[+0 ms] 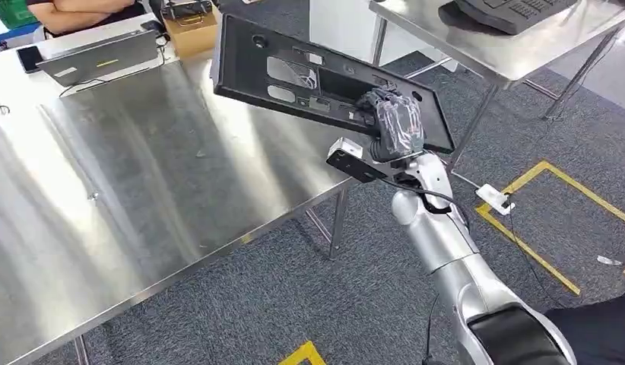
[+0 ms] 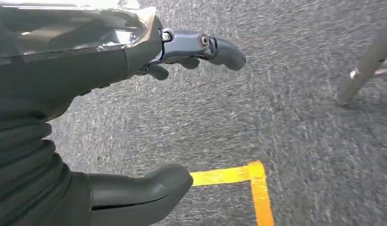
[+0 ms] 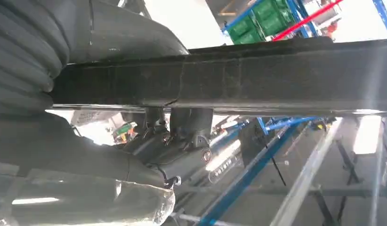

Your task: Take the parts from the cabinet and place them on the table.

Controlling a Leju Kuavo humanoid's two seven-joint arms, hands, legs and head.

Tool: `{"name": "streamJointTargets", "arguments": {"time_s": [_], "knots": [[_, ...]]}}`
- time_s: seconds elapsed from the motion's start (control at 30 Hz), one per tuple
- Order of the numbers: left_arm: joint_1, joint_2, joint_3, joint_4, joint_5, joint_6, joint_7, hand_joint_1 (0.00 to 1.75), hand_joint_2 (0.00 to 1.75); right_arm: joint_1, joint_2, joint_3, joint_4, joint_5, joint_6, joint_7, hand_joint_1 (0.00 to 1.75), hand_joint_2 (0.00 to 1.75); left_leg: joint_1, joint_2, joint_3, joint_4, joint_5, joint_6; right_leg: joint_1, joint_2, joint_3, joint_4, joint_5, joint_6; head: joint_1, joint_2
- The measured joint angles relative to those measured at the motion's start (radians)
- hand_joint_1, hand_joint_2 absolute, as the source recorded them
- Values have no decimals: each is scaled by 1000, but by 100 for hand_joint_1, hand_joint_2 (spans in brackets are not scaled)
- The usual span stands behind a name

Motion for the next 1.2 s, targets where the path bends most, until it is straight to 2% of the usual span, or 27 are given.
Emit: {"name": "streamJointTargets", "arguments": {"time_s": [0.03,0.07,0.1,0.13,0.17,0.23,0.27,0.3,0.33,0.37,0.4,0.43,0.47,0.5,0.53,0.57,0.6,0.63,0.73,0.83,1.0,1.03,1.07,1.1,1.13,1.2], "knots": [[0,0,0,0,0,0,-1,0,175,2,0,0,0,1,0,0,175,175,0,1,6,12,6,-3,-2,2,-2,-4,1,-6,2,0],[0,1,0,0,0,0,-2,0,175,2,-2,-2,0,3,-1,3,175,175,1,0,9,12,4,-6,-9,3,8,-3,-1,-13,1,0],[0,3,0,0,0,0,-3,0,175,3,-3,-3,0,5,-1,3,175,175,5,2,-7,34,-1,-9,-16,3,22,-10,-3,-16,3,0],[0,1,0,0,0,-1,-5,0,175,0,-5,-7,0,7,-2,3,175,175,5,5,-33,91,-5,-13,-15,2,29,-10,-9,-25,0,0],[0,0,0,0,0,-1,-5,0,175,0,-5,-8,0,7,-2,3,175,175,8,5,-76,161,-24,-20,-15,2,33,-10,-13,-31,0,0],[0,2,0,0,-1,-1,-5,0,175,5,-5,-10,2,11,-2,3,175,175,11,5,-169,296,-96,-32,-12,3,42,-10,-24,-38,0,0],[1,2,0,0,-1,-1,-5,0,175,10,-5,-14,3,12,-2,4,175,175,13,5,-202,327,-115,-34,-11,4,48,-10,-31,-36,0,0],[2,2,0,0,-1,-1,-5,0,175,14,-6,-17,4,15,-2,5,175,175,13,5,-212,314,-101,-34,-9,5,57,-9,-38,-35,0,0],[2,2,0,0,-1,-1,-5,0,175,17,-7,-19,4,16,-2,6,175,175,13,6,-202,265,-60,-31,-9,5,66,-9,-45,-34,0,0],[2,3,0,0,-2,-1,-5,0,175,17,-8,-21,4,18,-3,6,175,175,13,6,-170,174,6,-25,-7,6,78,-9,-53,-31,0,0],[2,4,0,0,-2,-1,-5,0,175,16,-8,-23,4,20,-2,6,175,175,11,6,-131,78,73,-15,-6,6,89,-10,-61,-30,0,0],[2,8,0,-1,-2,-1,-5,0,175,15,-8,-24,4,22,-2,9,175,175,8,7,-109,14,112,-2,-7,6,93,-11,-66,-28,1,0],[1,8,0,-1,-2,-1,-5,0,175,14,-9,-25,4,26,-2,12,175,175,3,9,-106,7,79,0,2,8,96,-10,-70,-22,0,0],[0,8,0,-1,-2,-1,-7,0,175,12,-10,-27,4,29,0,15,175,175,2,8,-94,9,88,2,2,9,92,-9,-73,-17,2,0],[1,10,0,-1,-2,-2,-10,0,175,15,-10,-28,4,29,0,16,175,175,-1,8,-95,8,95,5,1,9,94,-10,-76,-12,0,0],[1,8,0,-1,-2,-3,-13,0,175,17,-12,-31,4,29,1,16,175,175,2,9,-95,5,102,-9,10,9,94,2,-77,-14,3,0],[0,9,0,-1,-2,-4,-14,0,175,17,-12,-34,4,31,1,17,175,175,-3,8,-95,6,102,-8,5,9,93,-1,-78,-14,2,0],[-2,9,0,-1,-2,-4,-15,0,175,17,-12,-34,4,39,1,18,175,175,-7,6,-96,6,101,-6,6,8,93,-4,-81,-10,2,0],[-4,10,0,-1,-4,-4,-17,0,175,17,-12,-35,4,55,1,22,175,175,-16,4,-96,8,90,7,-1,5,95,-10,-86,1,1,0],[-4,10,0,-1,-5,-4,-17,0,175,17,-12,-38,4,56,3,24,175,175,-20,4,-96,13,85,15,-6,5,97,-11,-89,5,1,0],[-5,10,0,-1,-9,-5,-18,0,175,18,-13,-41,4,59,6,26,175,175,-26,4,-96,22,74,32,-14,5,101,-13,-94,18,1,0],[-5,10,0,-1,-10,-5,-18,0,175,17,-13,-41,4,59,6,26,175,175,-26,4,-95,21,73,35,-14,4,104,-15,-94,22,1,0],[-6,10,0,-1,-10,-5,-18,0,175,17,-13,-42,2,60,6,26,175,175,-17,4,-85,11,78,41,-7,4,103,-9,-101,29,1,0],[-6,9,0,-1,-10,-5,-18,0,175,19,-14,-44,2,60,6,27,175,175,-15,3,-79,9,77,43,-14,4,95,17,-112,26,1,0],[-9,10,0,-1,-11,-6,-18,0,175,17,-14,-44,2,60,6,27,175,175,-12,4,-77,8,76,49,-11,4,63,83,-140,18,3,0],[-12,10,0,-1,-11,-7,-18,0,175,19,-18,-45,3,60,6,27,175,175,-13,2,-75,9,73,51,-11,4,-44,269,-206,9,3,0]]}}
